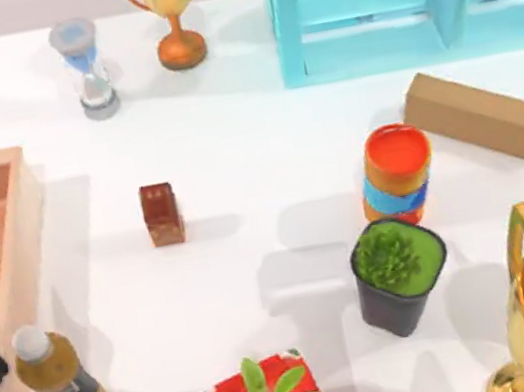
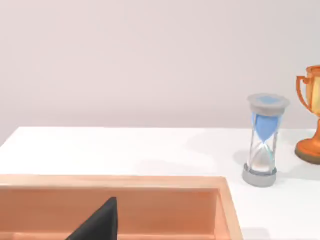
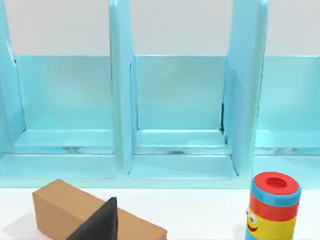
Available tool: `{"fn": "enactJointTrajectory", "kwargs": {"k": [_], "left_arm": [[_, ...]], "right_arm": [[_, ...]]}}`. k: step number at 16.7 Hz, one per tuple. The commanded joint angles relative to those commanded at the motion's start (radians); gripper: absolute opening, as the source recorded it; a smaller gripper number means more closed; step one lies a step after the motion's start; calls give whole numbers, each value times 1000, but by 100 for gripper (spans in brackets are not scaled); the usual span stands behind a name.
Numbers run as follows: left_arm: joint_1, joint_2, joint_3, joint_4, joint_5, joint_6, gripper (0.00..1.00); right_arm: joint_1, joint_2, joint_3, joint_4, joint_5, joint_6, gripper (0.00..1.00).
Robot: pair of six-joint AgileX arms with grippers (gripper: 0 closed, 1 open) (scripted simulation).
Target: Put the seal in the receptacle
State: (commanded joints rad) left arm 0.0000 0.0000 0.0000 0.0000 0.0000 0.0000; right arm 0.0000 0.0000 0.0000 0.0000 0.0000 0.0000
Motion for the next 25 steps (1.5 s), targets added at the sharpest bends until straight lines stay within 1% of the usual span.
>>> {"fn": "enactJointTrajectory", "kwargs": {"k": [4, 6, 8, 11, 20, 25], "left_arm": [[-7, 30, 27, -22, 0, -6, 100], [-23, 100, 91, -72, 0, -21, 100], [-45, 210, 192, -145, 0, -44, 100], [-90, 449, 414, -290, 0, -87, 100], [-258, 1339, 1197, -825, 1, -242, 100], [-341, 1767, 1582, -1089, 2, -320, 100]], "right_arm": [[0, 0, 0, 0, 0, 0, 100], [0, 0, 0, 0, 0, 0, 100], [0, 0, 0, 0, 0, 0, 100], [0, 0, 0, 0, 0, 0, 100], [0, 0, 0, 0, 0, 0, 100], [0, 0, 0, 0, 0, 0, 100]]}}
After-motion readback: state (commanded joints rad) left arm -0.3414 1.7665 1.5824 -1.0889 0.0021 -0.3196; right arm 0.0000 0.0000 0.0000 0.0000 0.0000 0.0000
